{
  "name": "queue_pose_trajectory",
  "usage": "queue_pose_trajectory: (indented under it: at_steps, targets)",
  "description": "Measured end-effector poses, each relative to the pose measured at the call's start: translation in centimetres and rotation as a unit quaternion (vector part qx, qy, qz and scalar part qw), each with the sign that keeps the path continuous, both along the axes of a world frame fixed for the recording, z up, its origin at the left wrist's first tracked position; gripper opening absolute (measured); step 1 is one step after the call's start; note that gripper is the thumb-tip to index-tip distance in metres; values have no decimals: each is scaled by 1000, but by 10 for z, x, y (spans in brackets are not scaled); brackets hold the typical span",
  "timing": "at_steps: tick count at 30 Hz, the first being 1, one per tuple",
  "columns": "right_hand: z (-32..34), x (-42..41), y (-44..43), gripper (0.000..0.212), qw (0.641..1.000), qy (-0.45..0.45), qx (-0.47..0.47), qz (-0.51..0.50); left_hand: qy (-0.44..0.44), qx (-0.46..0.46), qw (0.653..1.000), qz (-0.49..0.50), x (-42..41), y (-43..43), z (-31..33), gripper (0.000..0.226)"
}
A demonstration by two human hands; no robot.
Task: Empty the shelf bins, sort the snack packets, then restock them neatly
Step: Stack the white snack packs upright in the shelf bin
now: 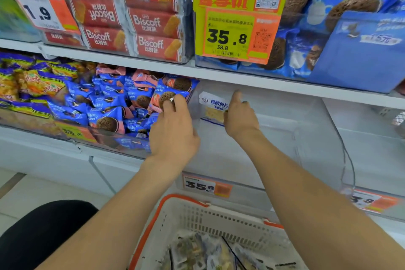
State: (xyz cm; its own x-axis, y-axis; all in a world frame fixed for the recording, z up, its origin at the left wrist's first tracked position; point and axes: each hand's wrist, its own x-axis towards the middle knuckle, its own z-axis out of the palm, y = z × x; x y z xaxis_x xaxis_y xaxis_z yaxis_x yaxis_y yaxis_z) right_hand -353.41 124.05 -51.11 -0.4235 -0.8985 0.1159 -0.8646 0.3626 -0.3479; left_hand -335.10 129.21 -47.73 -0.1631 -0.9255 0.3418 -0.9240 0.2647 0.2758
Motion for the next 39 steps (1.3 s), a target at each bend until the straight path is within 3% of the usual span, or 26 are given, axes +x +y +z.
queue_pose_trajectory:
  at_steps: [3, 9, 14, 16, 19, 21, 23, 26, 28, 30, 31, 33, 35, 37, 39]
  targets:
    - [-2, 1, -4, 74, 995, -54, -45, -76, -27, -7, 1000, 11, -5, -1, -2, 65]
    - [-8, -6, -2, 44, 977, -170, -45, -119, -87, -51, 995, 23, -7, 1, -7, 61]
    - [-3, -17, 6, 55, 975, -191, -14, -116, -171, -136, 976, -18, -8, 9, -9, 57]
    - [3, -22, 17, 48, 981, -165, 14, -101, -150, -166, 970, -91, -10, 13, -8, 50]
    - [15, -23, 44, 25, 990, -132, -29, -32, -21, -162, 969, -187, -12, 30, -4, 26]
    - [29, -16, 73, 20, 986, -127, -102, 37, 81, -110, 962, -237, -10, 48, 2, 12]
    - [44, -6, 115, 23, 970, -139, -169, 108, 117, 11, 945, -304, -6, 63, 8, 12]
    - [58, 9, 186, 21, 948, -150, -208, 191, -12, 253, 873, -417, 2, 82, 6, 9]
    - [51, 11, 217, 15, 955, -104, -140, 242, -135, 380, 809, -427, 2, 92, -8, 13]
    - [35, 10, 235, 14, 953, -12, 33, 301, -235, 467, 760, -385, -4, 101, -30, 24]
    - [23, 10, 241, 16, 934, 19, 131, 332, -268, 482, 748, -368, -9, 104, -43, 27]
    - [-7, 11, 250, 23, 887, 35, 288, 361, -300, 471, 753, -348, -18, 106, -75, 25]
    - [-49, 10, 253, 23, 860, 47, 376, 342, -311, 454, 766, -332, -21, 103, -112, 26]
    - [-98, 7, 252, 16, 857, 43, 408, 312, -314, 457, 773, -308, -21, 102, -147, 30]
    - [-144, 2, 249, 30, 868, 19, 408, 283, -303, 466, 781, -287, -18, 104, -177, 29]
